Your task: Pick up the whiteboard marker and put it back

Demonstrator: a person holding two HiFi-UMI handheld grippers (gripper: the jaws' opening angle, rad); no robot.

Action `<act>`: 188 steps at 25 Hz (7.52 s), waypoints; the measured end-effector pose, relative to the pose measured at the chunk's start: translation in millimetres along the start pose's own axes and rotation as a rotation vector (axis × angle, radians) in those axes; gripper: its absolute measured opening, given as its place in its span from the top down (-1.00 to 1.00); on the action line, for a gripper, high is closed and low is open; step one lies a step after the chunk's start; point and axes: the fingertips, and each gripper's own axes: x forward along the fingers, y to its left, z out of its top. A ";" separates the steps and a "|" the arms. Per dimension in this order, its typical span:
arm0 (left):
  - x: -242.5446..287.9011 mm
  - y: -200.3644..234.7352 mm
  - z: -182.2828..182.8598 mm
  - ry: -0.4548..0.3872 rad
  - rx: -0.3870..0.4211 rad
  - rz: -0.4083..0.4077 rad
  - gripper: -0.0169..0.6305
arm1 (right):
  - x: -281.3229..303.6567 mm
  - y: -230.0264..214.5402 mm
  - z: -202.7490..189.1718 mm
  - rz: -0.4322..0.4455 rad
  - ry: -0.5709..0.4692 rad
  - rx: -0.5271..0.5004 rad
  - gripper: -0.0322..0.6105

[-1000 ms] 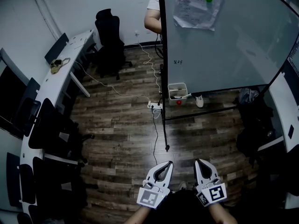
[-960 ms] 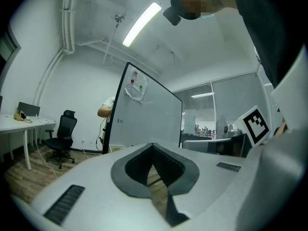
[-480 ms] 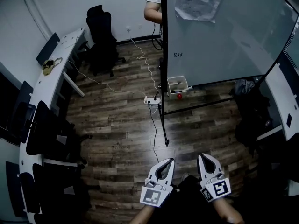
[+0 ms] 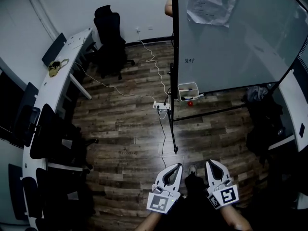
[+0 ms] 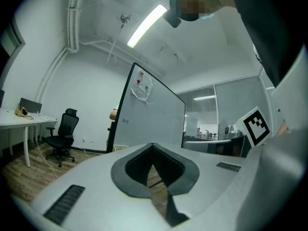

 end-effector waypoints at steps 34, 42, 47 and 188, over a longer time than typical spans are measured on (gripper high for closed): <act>170.5 11.1 -9.3 0.089 0.027 0.065 0.92 | 97.3 -138.0 16.3 0.093 0.025 0.028 0.86; 184.8 -3.1 -16.0 0.099 0.037 0.098 0.92 | 100.6 -153.5 15.4 0.144 0.033 0.048 0.86; 190.2 0.0 -13.7 0.107 0.042 0.116 0.92 | 102.3 -157.4 15.2 0.156 0.032 0.054 0.86; 220.7 50.0 4.1 0.043 0.058 0.090 0.92 | 154.4 -177.7 23.4 0.056 0.024 0.018 0.66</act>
